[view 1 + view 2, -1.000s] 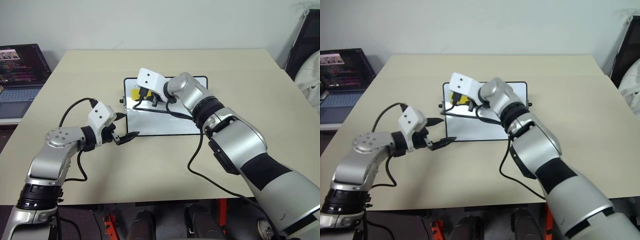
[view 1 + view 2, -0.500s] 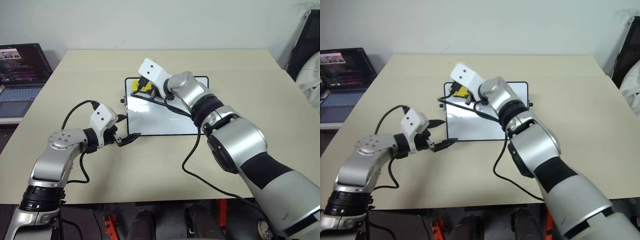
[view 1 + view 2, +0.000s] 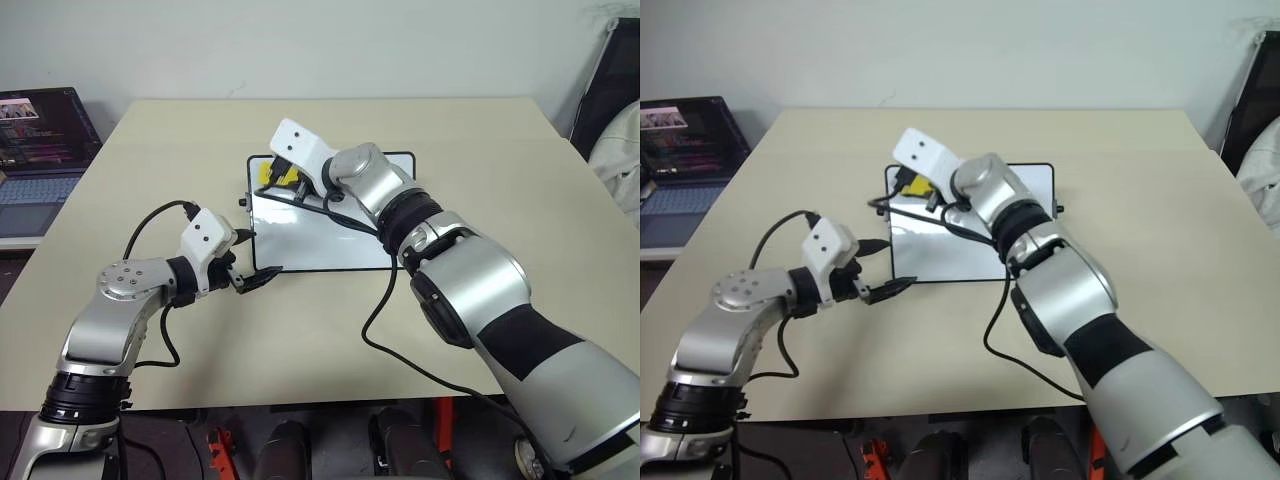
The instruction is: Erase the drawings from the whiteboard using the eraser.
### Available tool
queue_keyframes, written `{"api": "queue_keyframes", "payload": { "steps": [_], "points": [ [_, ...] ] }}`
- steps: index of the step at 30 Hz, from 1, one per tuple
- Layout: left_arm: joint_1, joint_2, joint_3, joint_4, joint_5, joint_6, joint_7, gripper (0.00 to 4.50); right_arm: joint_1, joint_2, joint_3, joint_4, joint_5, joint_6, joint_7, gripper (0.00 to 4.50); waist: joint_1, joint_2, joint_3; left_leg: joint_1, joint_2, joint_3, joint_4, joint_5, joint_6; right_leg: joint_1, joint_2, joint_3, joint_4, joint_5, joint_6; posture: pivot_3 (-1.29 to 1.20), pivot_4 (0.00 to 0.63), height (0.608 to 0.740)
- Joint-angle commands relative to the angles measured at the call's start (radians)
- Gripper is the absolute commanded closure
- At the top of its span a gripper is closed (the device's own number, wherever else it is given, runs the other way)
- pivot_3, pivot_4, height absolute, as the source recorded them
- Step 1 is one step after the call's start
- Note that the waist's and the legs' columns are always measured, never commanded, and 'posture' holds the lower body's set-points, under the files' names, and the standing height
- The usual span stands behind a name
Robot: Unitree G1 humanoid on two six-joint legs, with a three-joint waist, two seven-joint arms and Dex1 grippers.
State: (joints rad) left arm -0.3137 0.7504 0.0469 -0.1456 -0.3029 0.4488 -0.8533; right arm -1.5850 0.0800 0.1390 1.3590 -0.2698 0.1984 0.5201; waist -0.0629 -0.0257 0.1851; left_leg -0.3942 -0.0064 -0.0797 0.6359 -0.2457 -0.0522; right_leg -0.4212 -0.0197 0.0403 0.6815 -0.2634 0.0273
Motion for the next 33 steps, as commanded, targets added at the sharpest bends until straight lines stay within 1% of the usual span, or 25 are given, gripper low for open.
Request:
{"api": "queue_keyframes", "payload": {
  "steps": [1,3,5,8,9,10,12,14,16,20,22,25,27,29,31,32,33],
  "points": [
    [-0.001,0.002,0.019,-0.035,0.001,-0.013,0.010,0.00,-0.024,-0.009,0.009,-0.007,-0.014,-0.007,0.010,3.43,0.000,0.000,0.000,0.000,0.000,0.000,0.000,0.000,0.000,0.000,0.000,0.000,0.000,0.000,0.000,0.00,0.150,0.740],
    [-0.002,0.000,0.023,-0.037,-0.003,-0.011,0.012,0.00,-0.015,-0.006,0.006,-0.011,-0.009,-0.017,0.025,3.43,0.000,0.000,0.000,0.000,0.000,0.000,0.000,0.000,0.000,0.000,0.000,0.000,0.000,0.000,0.000,0.00,0.150,0.740],
    [-0.008,-0.004,0.026,-0.039,-0.011,-0.008,0.016,0.00,-0.015,-0.009,-0.030,-0.029,0.029,-0.044,0.046,3.43,-0.001,0.000,0.000,0.000,0.000,0.000,0.000,0.000,0.000,0.000,0.000,0.000,0.000,0.000,0.000,0.00,0.150,0.740],
    [-0.020,-0.012,0.027,-0.054,-0.032,0.004,0.014,0.00,-0.002,-0.027,-0.075,-0.105,0.102,-0.077,0.147,3.43,-0.001,0.000,0.000,0.000,0.000,0.000,0.000,0.000,0.000,0.000,0.000,0.000,0.000,0.000,0.000,0.00,0.150,0.740],
    [-0.026,-0.015,0.027,-0.058,-0.038,0.008,0.014,0.00,0.008,-0.033,-0.091,-0.147,0.132,-0.063,0.188,3.43,-0.001,0.000,0.000,0.000,0.000,0.000,0.000,0.000,0.000,0.000,0.000,0.000,0.000,0.000,0.000,0.00,0.150,0.740],
    [-0.037,-0.021,0.028,-0.060,-0.047,0.014,0.013,0.00,0.046,-0.052,-0.088,-0.243,0.151,-0.044,0.227,3.43,0.000,0.000,0.000,-0.001,0.000,0.000,0.000,0.000,0.000,0.000,0.000,0.000,0.000,0.000,0.000,0.00,0.150,0.740],
    [-0.060,-0.032,0.025,-0.075,-0.068,0.028,0.006,0.00,0.196,-0.106,-0.093,-0.597,0.209,0.108,0.285,3.43,0.006,0.000,0.000,-0.002,0.000,-0.001,0.001,0.000,0.000,0.000,0.000,-0.002,-0.001,0.000,0.000,0.00,0.150,0.740],
    [-0.086,-0.037,0.014,-0.092,-0.085,0.044,-0.004,0.00,0.370,-0.181,-0.105,-0.973,0.233,0.276,0.281,3.43,0.019,-0.001,-0.001,-0.007,0.000,-0.005,0.007,0.000,0.000,0.000,0.000,-0.003,-0.001,0.000,0.000,0.00,0.150,0.740],
    [-0.121,-0.040,-0.002,-0.109,-0.096,0.056,-0.017,0.00,0.532,-0.255,-0.145,-1.313,0.262,0.483,0.255,3.44,0.037,-0.001,-0.001,-0.009,-0.001,-0.006,0.009,-0.001,-0.001,0.000,0.000,-0.003,-0.001,0.000,0.001,0.00,0.150,0.740],
    [-0.214,-0.061,-0.034,-0.117,-0.125,0.068,-0.053,0.00,0.829,-0.368,-0.232,-1.798,0.291,0.838,0.185,3.45,0.040,-0.001,-0.001,-0.008,-0.002,-0.005,0.010,-0.001,-0.001,0.000,0.000,-0.003,-0.001,0.000,0.001,0.00,0.150,0.740],
    [-0.261,-0.079,-0.059,-0.113,-0.134,0.070,-0.076,0.00,0.940,-0.392,-0.288,-1.966,0.294,0.976,0.135,3.45,0.037,-0.001,-0.001,-0.007,-0.001,-0.004,0.010,-0.001,0.000,0.001,0.000,-0.003,-0.001,0.000,0.001,0.00,0.150,0.740],
    [-0.312,-0.105,-0.107,-0.106,-0.150,0.062,-0.132,0.00,1.073,-0.388,-0.380,-2.139,0.286,1.132,0.059,3.45,0.016,0.000,-0.001,-0.002,-0.001,0.001,0.010,-0.001,0.000,0.002,0.002,0.001,0.002,0.000,0.001,0.00,0.150,0.740],
    [-0.334,-0.121,-0.140,-0.095,-0.159,0.055,-0.176,0.00,1.174,-0.398,-0.410,-2.211,0.277,1.184,0.019,3.45,0.013,0.000,-0.002,-0.002,-0.001,0.001,0.010,-0.001,0.000,0.003,0.004,0.000,0.002,0.000,0.001,0.00,0.150,0.740],
    [-0.348,-0.141,-0.180,-0.054,-0.150,0.028,-0.226,0.00,1.290,-0.385,-0.410,-2.241,0.260,1.185,-0.039,3.45,0.010,0.001,-0.002,0.001,-0.001,0.001,0.009,-0.001,0.000,0.005,0.006,0.000,0.001,0.000,0.001,0.00,0.150,0.740],
    [-0.365,-0.165,-0.232,-0.002,-0.116,-0.027,-0.273,0.00,1.378,-0.322,-0.421,-2.222,0.249,1.163,-0.106,3.45,0.010,0.001,-0.002,0.005,-0.002,0.001,0.009,-0.001,0.000,0.010,0.007,0.000,0.000,0.000,0.002,0.00,0.150,0.740],
    [-0.372,-0.179,-0.249,0.020,-0.106,-0.047,-0.289,0.00,1.404,-0.298,-0.419,-2.205,0.247,1.145,-0.133,3.45,0.009,0.001,-0.002,0.008,-0.002,0.002,0.009,-0.001,0.000,0.011,0.007,0.000,0.000,-0.001,0.002,0.00,0.150,0.740],
    [-0.383,-0.198,-0.271,0.050,-0.086,-0.081,-0.305,0.00,1.413,-0.250,-0.429,-2.178,0.243,1.124,-0.174,3.45,0.008,0.001,-0.002,0.009,-0.002,0.002,0.009,-0.001,0.000,0.013,0.007,0.001,-0.001,-0.001,0.003,0.00,0.150,0.740]
  ]
}}
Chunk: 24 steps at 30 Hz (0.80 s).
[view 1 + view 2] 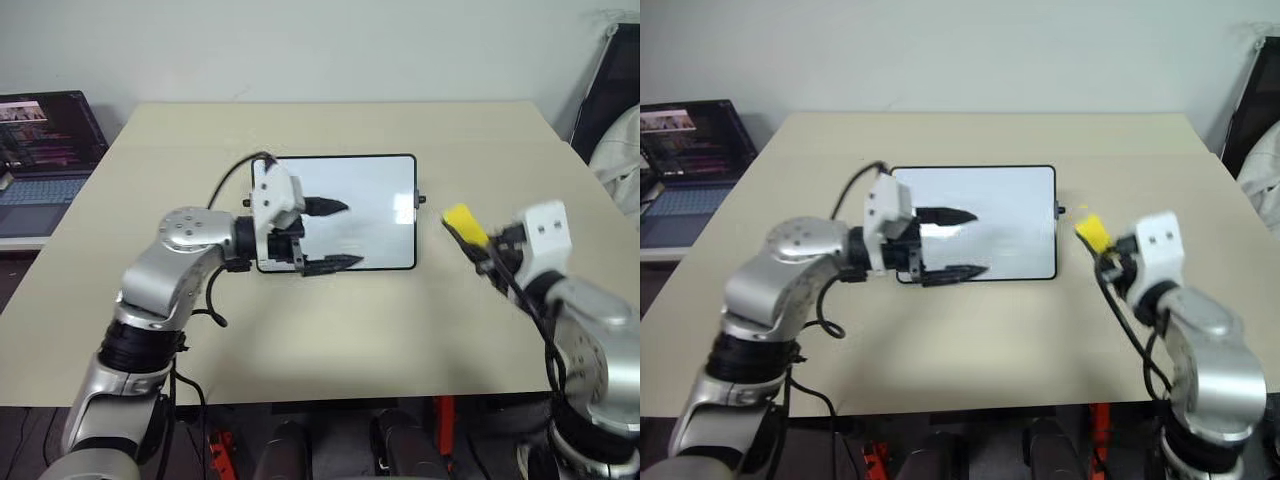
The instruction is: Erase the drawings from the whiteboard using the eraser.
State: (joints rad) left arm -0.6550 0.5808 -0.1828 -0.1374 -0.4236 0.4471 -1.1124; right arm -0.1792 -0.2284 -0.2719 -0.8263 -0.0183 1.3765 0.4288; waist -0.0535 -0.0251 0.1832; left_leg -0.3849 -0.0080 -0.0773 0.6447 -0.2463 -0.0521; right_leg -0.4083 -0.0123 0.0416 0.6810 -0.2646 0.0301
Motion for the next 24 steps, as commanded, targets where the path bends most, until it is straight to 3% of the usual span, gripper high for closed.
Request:
{"api": "queue_keyframes", "payload": {
  "steps": [1,9,22,24],
  "points": [
    [-0.050,-0.045,-0.058,0.066,0.050,-0.107,-0.059,0.00,0.014,0.093,-0.025,0.032,-0.012,-0.074,-0.117,3.45,-0.002,0.000,0.000,0.001,0.000,0.001,0.000,0.000,0.000,0.001,0.000,0.001,0.000,-0.001,0.002,0.00,0.150,0.740],
    [-0.078,-0.187,-0.130,0.190,0.122,-0.258,-0.092,0.00,-0.065,0.245,-0.094,0.196,-0.019,-0.174,-0.320,3.45,-0.001,0.000,0.000,0.003,0.001,0.001,0.001,0.000,0.001,0.003,0.000,0.002,0.000,-0.001,0.004,0.00,0.150,0.740],
    [-0.052,-0.247,-0.158,0.210,0.183,-0.291,-0.074,0.00,-0.101,0.203,-0.154,0.410,0.056,-0.250,-0.356,3.45,-0.002,0.000,0.000,0.002,0.000,0.000,0.000,0.000,0.001,0.003,0.000,0.001,-0.001,0.000,0.003,0.00,0.150,0.740],
    [-0.040,-0.243,-0.153,0.195,0.184,-0.281,-0.065,0.00,-0.108,0.186,-0.161,0.427,0.075,-0.253,-0.348,2.72,-0.002,0.000,0.000,0.002,0.001,0.000,0.000,0.000,0.001,0.003,0.000,0.002,-0.001,-0.001,0.005,0.00,0.150,0.740]
  ]
}}
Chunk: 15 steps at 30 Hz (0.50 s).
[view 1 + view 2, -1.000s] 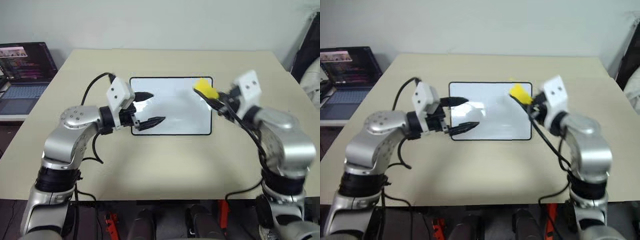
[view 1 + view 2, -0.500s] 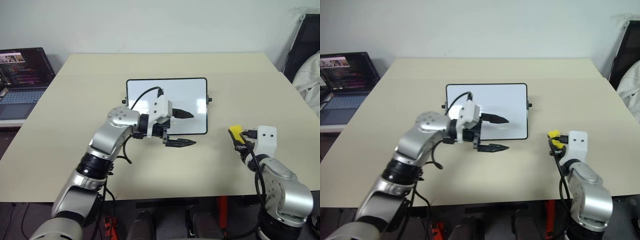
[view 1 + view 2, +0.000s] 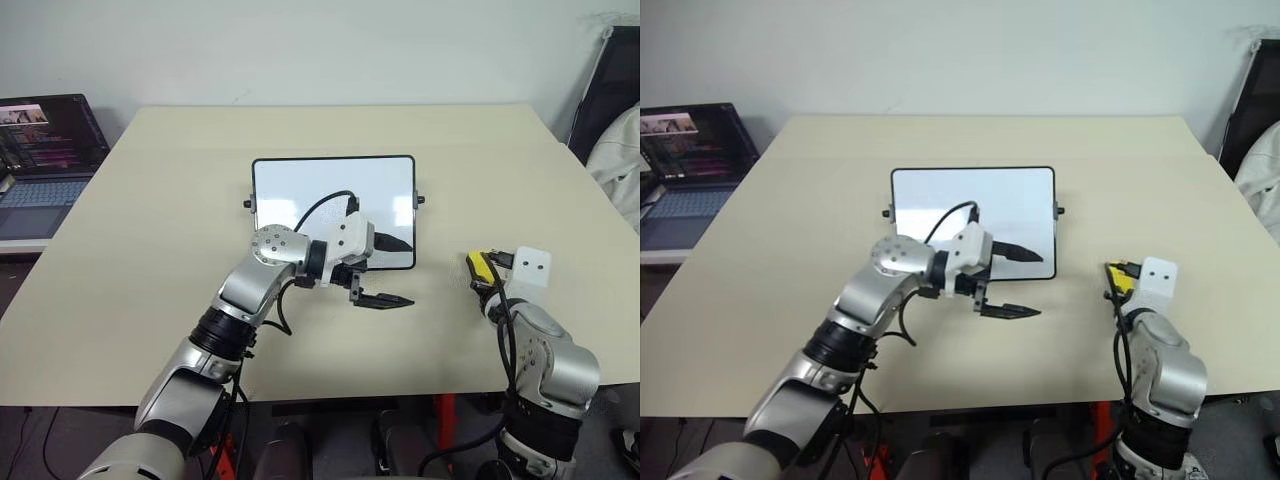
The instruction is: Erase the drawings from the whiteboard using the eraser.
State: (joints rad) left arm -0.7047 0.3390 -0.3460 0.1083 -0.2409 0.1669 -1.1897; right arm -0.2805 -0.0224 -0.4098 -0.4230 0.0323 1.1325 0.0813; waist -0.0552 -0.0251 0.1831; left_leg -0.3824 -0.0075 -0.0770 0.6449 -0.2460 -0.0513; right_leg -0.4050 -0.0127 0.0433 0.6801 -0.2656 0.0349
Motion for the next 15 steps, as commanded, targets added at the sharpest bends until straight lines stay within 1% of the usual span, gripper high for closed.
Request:
{"api": "queue_keyframes", "payload": {
  "steps": [1,9,12,15],
  "points": [
    [0.014,0.002,0.014,-0.056,0.001,0.003,0.018,0.00,-0.011,-0.026,-0.027,0.030,0.031,-0.012,-0.003,2.58,0.000,0.000,0.000,0.000,0.000,0.000,0.000,0.000,0.000,0.000,0.000,0.000,0.000,0.000,0.000,0.00,0.150,0.740],
    [0.066,0.043,0.054,-0.103,-0.002,0.036,0.074,0.00,-0.025,-0.054,-0.038,0.051,0.090,-0.022,-0.015,0.01,0.002,0.000,0.000,0.000,0.000,-0.001,0.000,0.000,0.000,0.000,-0.001,0.000,0.000,0.000,0.000,0.00,0.150,0.740],
    [0.092,0.072,0.080,-0.131,-0.004,0.051,0.099,0.00,0.010,-0.089,0.014,0.017,0.085,-0.050,0.000,0.01,0.003,0.000,0.000,0.000,0.000,-0.001,0.000,0.000,0.000,0.000,-0.001,0.000,0.000,0.000,0.000,0.00,0.150,0.740],
    [0.145,0.111,0.152,-0.175,-0.023,0.092,0.161,0.00,0.095,-0.148,0.096,-0.065,0.051,-0.110,0.011,0.01,0.003,0.000,0.000,-0.001,0.001,-0.001,-0.001,0.000,0.000,0.000,-0.001,0.000,-0.001,-0.001,0.001,0.00,0.150,0.740]
  ]
}}
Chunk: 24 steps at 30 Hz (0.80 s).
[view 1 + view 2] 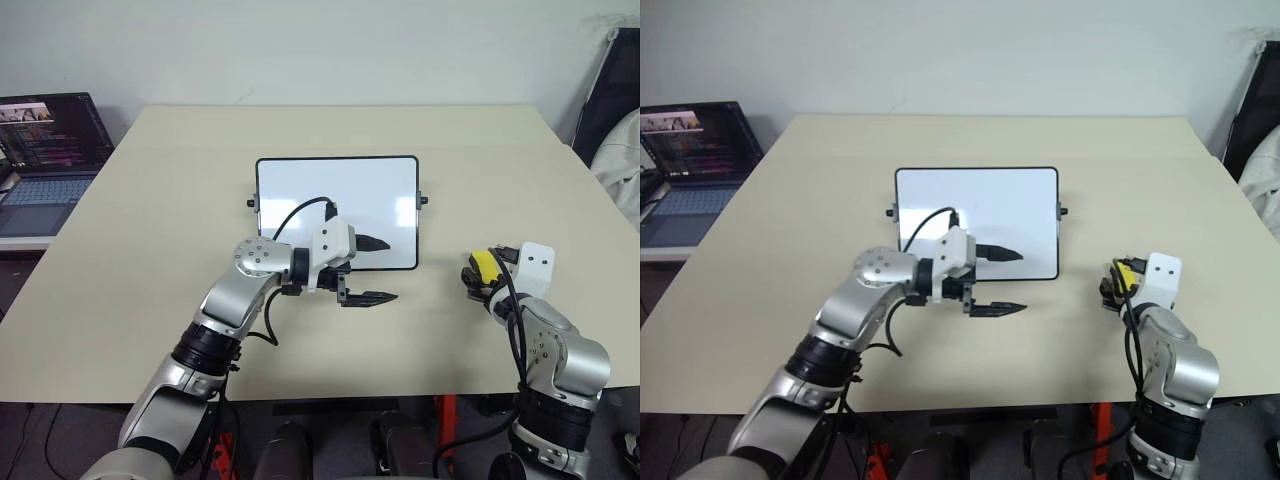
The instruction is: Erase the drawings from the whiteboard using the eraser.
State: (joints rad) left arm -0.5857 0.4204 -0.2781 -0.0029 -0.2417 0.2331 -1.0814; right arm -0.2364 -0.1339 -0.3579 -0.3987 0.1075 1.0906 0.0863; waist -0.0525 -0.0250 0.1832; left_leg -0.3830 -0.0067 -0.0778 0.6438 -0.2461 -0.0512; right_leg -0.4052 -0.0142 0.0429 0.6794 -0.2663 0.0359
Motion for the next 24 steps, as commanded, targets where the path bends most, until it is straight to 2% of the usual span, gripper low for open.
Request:
{"api": "queue_keyframes", "payload": {
  "steps": [1,5,9,12,16,19,24],
  "points": [
    [0.041,0.036,0.103,-0.076,-0.026,0.037,0.072,0.00,0.073,-0.047,0.058,-0.108,-0.031,-0.096,0.005,0.01,0.000,0.000,0.000,0.000,0.000,0.000,0.000,0.000,0.000,0.000,0.000,0.000,0.000,0.000,0.000,0.00,0.150,0.740],
    [0.172,0.026,0.287,-0.156,-0.058,0.092,0.274,0.00,0.208,-0.082,0.149,-0.181,-0.090,-0.409,0.017,0.01,-0.006,0.000,0.000,0.000,0.001,0.000,-0.001,0.000,0.000,-0.001,-0.001,0.001,-0.001,-0.001,0.001,0.00,0.150,0.740],
    [0.311,0.013,0.383,-0.267,-0.026,0.096,0.428,0.00,0.338,-0.072,0.185,-0.198,-0.076,-0.676,0.064,0.01,-0.002,0.000,0.000,0.001,0.001,0.000,-0.001,-0.001,0.000,0.000,-0.001,0.001,-0.001,-0.001,0.001,0.00,0.150,0.740],
    [0.459,-0.051,0.446,-0.377,-0.001,0.094,0.579,0.00,0.458,-0.032,0.166,-0.209,0.021,-0.835,0.138,0.01,0.011,0.000,0.000,0.000,0.001,-0.001,0.000,0.000,0.000,0.001,-0.005,0.000,-0.002,-0.001,0.001,0.00,0.150,0.740],
    [0.613,-0.131,0.440,-0.462,0.053,0.109,0.716,0.00,0.508,-0.012,0.071,-0.130,0.140,-0.881,0.174,0.01,0.022,0.000,0.000,0.000,0.001,-0.003,-0.001,-0.001,0.000,0.002,-0.006,0.001,-0.006,-0.001,0.001,0.00,0.150,0.740],
    [0.706,-0.159,0.417,-0.480,0.097,0.092,0.770,0.00,0.563,-0.029,0.055,-0.086,0.139,-0.936,0.205,0.01,0.026,-0.001,0.000,0.000,0.001,-0.002,0.001,-0.001,0.000,0.002,-0.006,0.001,-0.006,0.000,0.002,0.00,0.150,0.740],
    [0.741,-0.180,0.381,-0.476,0.148,0.092,0.831,0.00,0.620,-0.036,0.073,-0.132,0.144,-0.948,0.209,0.01,0.026,0.000,0.000,0.001,0.001,-0.001,0.001,-0.001,0.000,0.003,-0.006,0.001,-0.004,-0.004,-0.005,0.00,0.150,0.740]
  ]
}}
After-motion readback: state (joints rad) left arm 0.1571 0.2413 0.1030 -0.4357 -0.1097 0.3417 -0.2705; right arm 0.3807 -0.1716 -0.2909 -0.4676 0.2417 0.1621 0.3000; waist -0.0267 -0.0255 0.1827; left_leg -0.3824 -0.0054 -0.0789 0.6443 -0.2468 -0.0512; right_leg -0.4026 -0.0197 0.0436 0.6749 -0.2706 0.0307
